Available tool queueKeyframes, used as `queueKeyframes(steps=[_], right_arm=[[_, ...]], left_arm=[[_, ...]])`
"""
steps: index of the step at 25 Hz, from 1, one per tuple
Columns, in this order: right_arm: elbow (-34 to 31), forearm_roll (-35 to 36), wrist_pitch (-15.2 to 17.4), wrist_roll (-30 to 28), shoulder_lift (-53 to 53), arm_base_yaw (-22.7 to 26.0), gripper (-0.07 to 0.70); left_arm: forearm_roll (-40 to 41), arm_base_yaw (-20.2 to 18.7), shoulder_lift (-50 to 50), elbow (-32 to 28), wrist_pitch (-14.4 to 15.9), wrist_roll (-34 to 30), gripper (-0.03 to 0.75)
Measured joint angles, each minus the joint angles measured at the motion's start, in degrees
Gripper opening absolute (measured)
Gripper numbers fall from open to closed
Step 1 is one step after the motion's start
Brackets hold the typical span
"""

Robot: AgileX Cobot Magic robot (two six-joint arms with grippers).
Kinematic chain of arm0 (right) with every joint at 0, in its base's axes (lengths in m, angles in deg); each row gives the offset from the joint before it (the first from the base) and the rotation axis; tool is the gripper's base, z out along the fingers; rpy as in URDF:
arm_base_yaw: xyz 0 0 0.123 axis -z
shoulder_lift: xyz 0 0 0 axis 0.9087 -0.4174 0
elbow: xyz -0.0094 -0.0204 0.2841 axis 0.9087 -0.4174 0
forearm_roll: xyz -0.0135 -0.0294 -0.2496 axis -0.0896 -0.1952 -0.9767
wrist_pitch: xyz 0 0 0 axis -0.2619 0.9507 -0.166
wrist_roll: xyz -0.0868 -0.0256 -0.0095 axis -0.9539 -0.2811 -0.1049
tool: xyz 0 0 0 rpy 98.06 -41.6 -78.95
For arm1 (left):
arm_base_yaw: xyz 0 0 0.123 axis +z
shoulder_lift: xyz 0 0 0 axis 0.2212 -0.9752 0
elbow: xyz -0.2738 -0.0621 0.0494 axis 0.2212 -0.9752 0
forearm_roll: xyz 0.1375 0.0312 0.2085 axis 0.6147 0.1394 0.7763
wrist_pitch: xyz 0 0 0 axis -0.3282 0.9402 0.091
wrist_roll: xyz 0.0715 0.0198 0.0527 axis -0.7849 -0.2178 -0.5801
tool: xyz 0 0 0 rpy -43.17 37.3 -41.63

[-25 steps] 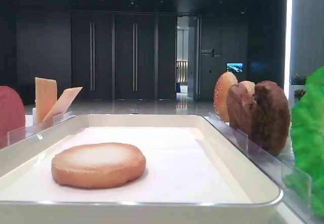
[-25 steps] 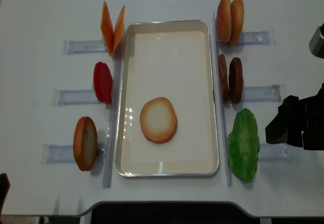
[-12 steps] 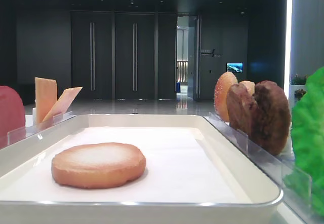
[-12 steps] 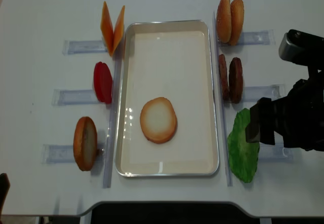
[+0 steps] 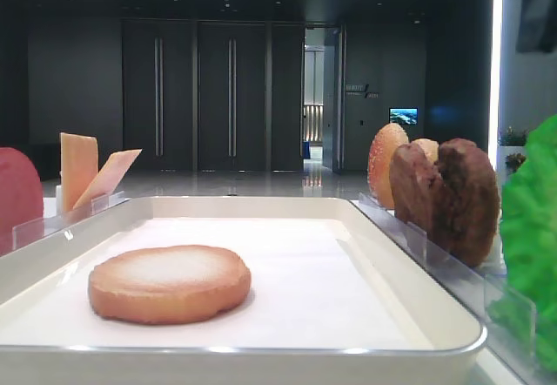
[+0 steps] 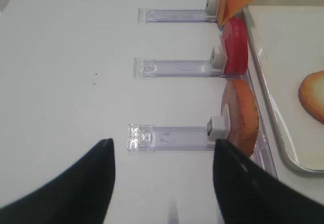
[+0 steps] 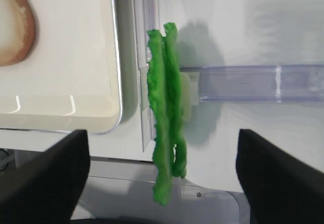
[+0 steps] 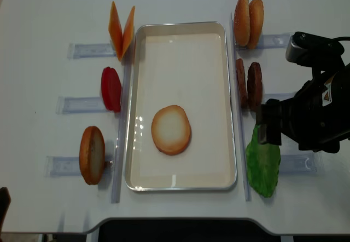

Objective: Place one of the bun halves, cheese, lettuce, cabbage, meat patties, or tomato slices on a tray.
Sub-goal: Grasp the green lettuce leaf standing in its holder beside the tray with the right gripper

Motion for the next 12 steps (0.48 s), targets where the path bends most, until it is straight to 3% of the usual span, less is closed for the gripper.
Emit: queueKeyframes(steps=[12], right_arm=[[0.0, -1.95, -1.18, 1.48, -3.55, -2.99, 0.482]], left_arm=[[0.0, 0.0, 0.0, 0.0, 0.0, 0.0, 0.47]])
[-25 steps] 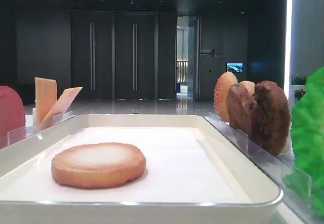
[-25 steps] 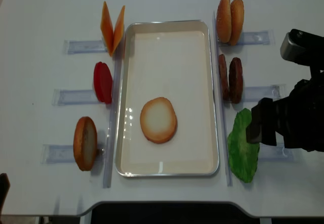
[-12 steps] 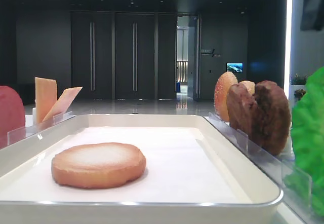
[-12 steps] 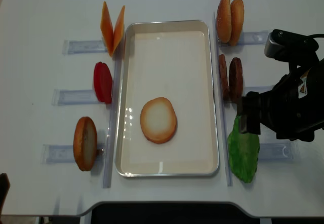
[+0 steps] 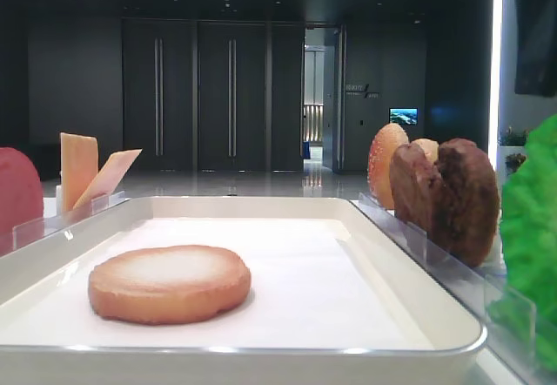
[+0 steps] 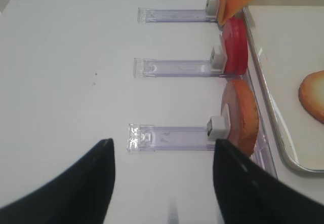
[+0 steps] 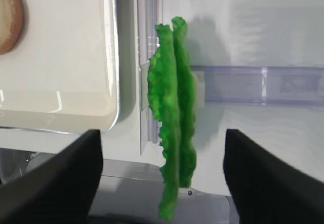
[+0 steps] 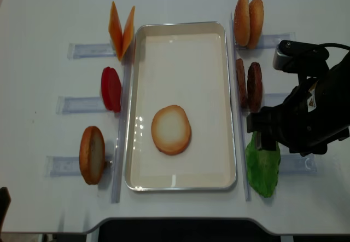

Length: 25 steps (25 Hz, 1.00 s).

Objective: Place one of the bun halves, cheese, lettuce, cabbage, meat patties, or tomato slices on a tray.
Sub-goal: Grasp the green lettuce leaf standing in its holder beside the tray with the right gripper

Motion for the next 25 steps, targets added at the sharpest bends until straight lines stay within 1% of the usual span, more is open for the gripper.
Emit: queueKeyframes(steps=[7, 10, 19, 25], right_arm=[[0.04, -0.6, -1.13, 0.23, -0.95, -0.33, 0.467], [0.04, -0.66, -1.18, 0.27, -0.95, -0.33, 0.443], [0.04, -2.05, -1.13, 0.48, -0.95, -0.33, 0.244], [0.04, -2.17, -0.9, 0.53, -0.95, -0.33, 0.213]], left_arm=[[0.0, 0.0, 0.0, 0.0, 0.0, 0.0, 0.47], [0.0, 0.0, 0.0, 0.0, 0.0, 0.0, 0.47], [0.0, 0.0, 0.0, 0.0, 0.0, 0.0, 0.47], [0.0, 0.0, 0.0, 0.0, 0.0, 0.0, 0.47]])
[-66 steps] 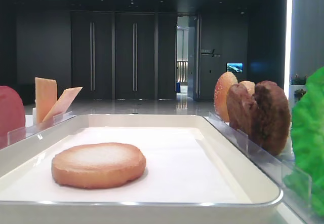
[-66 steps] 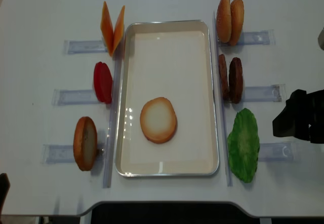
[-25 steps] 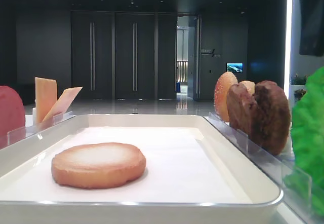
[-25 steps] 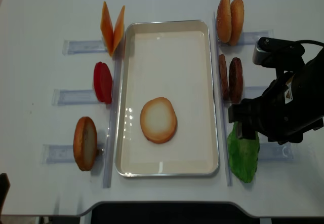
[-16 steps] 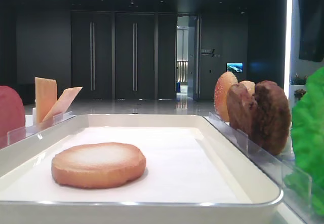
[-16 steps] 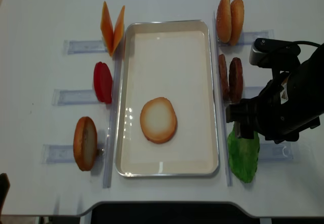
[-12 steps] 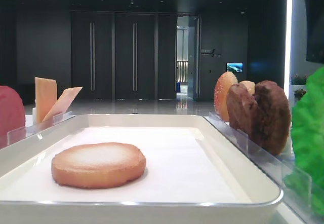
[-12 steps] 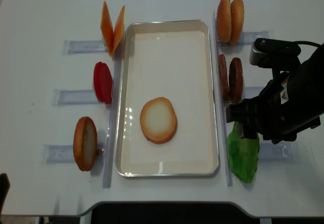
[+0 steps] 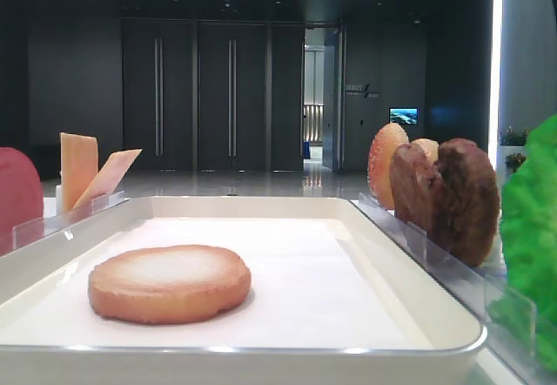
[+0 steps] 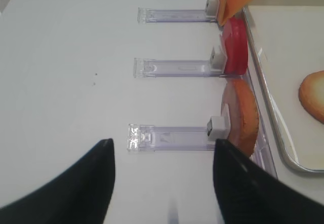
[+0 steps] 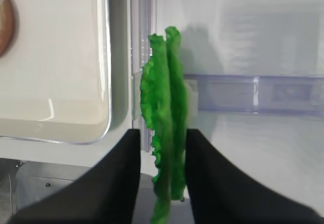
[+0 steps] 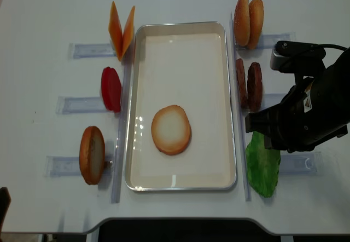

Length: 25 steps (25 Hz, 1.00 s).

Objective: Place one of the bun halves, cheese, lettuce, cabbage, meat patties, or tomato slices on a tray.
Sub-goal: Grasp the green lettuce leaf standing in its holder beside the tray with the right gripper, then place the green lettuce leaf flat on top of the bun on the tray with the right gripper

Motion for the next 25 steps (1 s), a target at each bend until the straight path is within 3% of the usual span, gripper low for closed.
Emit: queueKeyframes(steps=[12, 25], right_arm=[[0.0, -0.36, 1.02, -1.01, 0.0, 0.0, 0.052], [0.0, -0.36, 1.02, -3.91, 0.38, 0.0, 0.027]], left_arm=[[0.0, 0.0, 0.0, 0.0, 0.0, 0.0, 0.47], [0.0, 0.0, 0.0, 0.0, 0.0, 0.0, 0.47]])
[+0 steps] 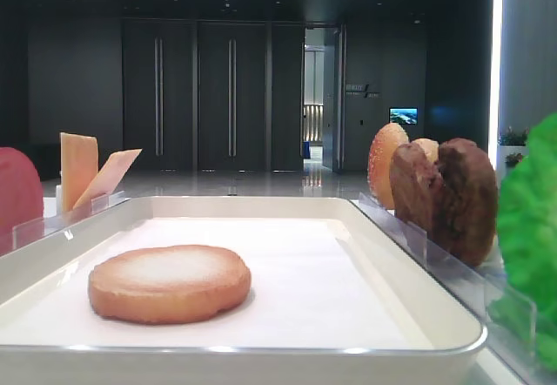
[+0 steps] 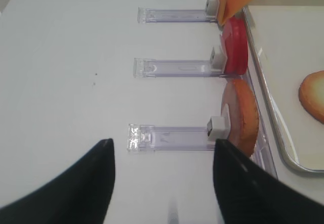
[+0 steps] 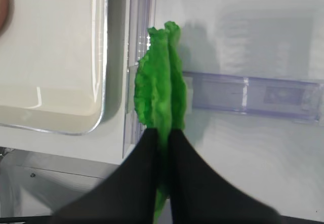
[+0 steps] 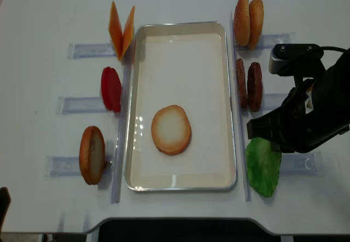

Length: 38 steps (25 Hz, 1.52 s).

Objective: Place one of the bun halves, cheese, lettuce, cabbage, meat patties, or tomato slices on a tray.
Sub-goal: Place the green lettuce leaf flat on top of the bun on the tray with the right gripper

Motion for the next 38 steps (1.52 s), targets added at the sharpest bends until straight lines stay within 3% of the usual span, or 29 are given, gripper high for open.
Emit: queueKeyframes(steps=[17, 22, 26, 29, 38], right_arm=[[4.69, 1.56, 2.49, -1.96, 12.23, 0.0, 0.027], [5.31, 15.46, 0.91, -11.88, 13.34, 0.0, 0.027], [5.31, 30.99, -3.39, -23.38, 13.34, -0.05, 0.027], [5.31, 38.43, -6.0, -28.78, 12.71, -0.05, 0.027], [5.32, 54.9, -6.59, -44.91, 1.89, -0.05, 0.027]], left_arm=[[0.0, 0.0, 0.0, 0.0, 0.0, 0.0, 0.47], [0.0, 0.0, 0.0, 0.0, 0.0, 0.0, 0.47], [0.0, 0.0, 0.0, 0.0, 0.0, 0.0, 0.47], [0.0, 0.0, 0.0, 0.0, 0.0, 0.0, 0.47], [0.0, 0.0, 0.0, 0.0, 0.0, 0.0, 0.47]])
